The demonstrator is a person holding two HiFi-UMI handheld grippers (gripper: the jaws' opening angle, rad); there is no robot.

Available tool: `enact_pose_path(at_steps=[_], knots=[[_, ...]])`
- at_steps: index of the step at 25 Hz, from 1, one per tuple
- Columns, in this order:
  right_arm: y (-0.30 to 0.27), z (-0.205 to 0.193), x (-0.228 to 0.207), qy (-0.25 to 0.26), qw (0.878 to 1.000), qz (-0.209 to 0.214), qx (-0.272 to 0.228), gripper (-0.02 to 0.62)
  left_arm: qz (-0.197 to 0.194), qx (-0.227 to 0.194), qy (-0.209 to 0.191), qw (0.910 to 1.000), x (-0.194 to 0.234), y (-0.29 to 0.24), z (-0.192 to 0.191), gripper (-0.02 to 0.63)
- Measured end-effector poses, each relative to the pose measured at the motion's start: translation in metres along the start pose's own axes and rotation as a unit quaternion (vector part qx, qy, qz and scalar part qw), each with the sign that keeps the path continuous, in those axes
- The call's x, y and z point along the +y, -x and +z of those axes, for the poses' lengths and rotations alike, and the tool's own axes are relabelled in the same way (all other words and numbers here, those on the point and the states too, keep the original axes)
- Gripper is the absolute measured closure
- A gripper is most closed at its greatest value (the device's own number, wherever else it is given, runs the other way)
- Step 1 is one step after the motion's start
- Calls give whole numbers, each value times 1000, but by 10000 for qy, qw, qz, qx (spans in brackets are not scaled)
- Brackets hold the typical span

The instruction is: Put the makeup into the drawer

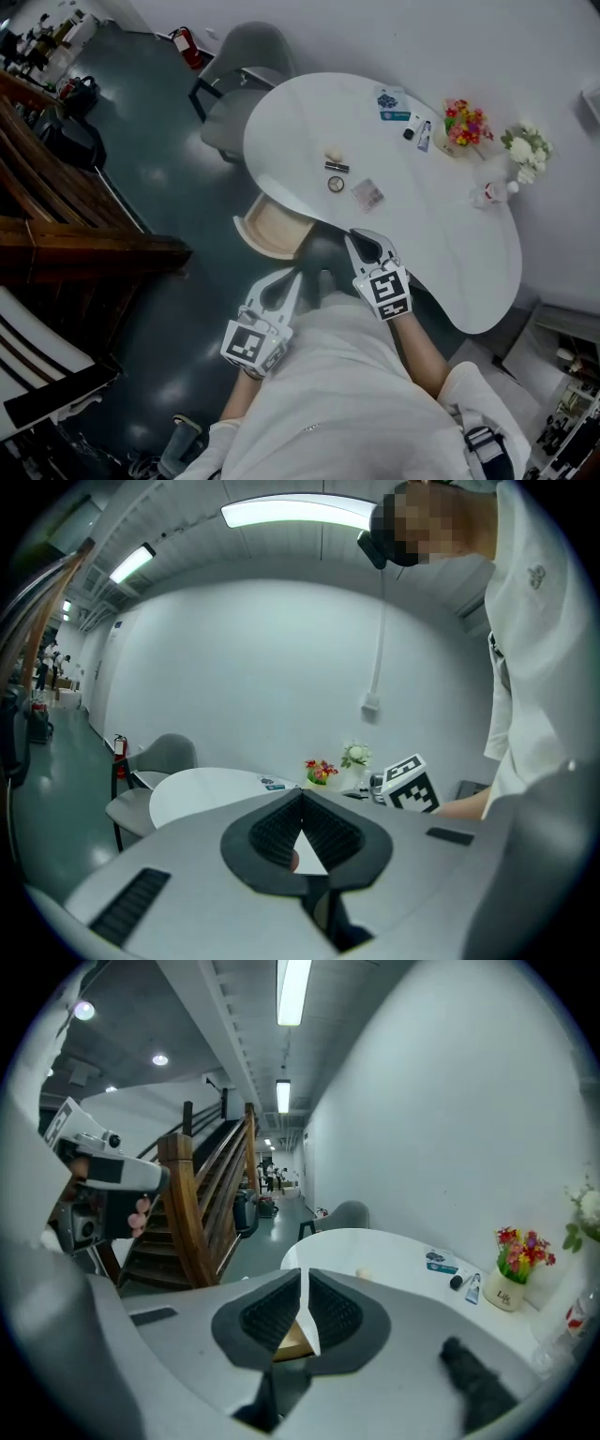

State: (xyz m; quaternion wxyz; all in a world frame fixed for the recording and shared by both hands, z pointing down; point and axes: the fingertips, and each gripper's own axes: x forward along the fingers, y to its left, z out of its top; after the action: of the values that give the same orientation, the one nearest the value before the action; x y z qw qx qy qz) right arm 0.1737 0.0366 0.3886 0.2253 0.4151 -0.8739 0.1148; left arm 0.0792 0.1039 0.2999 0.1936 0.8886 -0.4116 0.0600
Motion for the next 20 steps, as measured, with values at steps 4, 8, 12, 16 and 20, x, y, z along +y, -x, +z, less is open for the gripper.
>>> enact_pose_path(at_steps=[4, 8, 12, 16, 20], knots=[[-22, -13, -19, -123, 9998, -102, 154, 577, 221, 55, 101, 9997, 4, 3, -4, 597], [-53, -32, -37, -266, 9990, -164, 322, 570, 424, 132, 132, 9989, 7, 5, -7, 597], [-83, -51, -54, -379, 9970, -325, 584, 464, 607, 253, 149, 9977, 12, 8, -12, 597], [-112, -67, -67, -403, 9951, -436, 796, 420, 772, 311, 260, 9962, 18, 12, -17, 597], [-138, -80, -70, -357, 9923, -494, 1076, 359, 848, 418, 276, 9951, 24, 13, -20, 597]])
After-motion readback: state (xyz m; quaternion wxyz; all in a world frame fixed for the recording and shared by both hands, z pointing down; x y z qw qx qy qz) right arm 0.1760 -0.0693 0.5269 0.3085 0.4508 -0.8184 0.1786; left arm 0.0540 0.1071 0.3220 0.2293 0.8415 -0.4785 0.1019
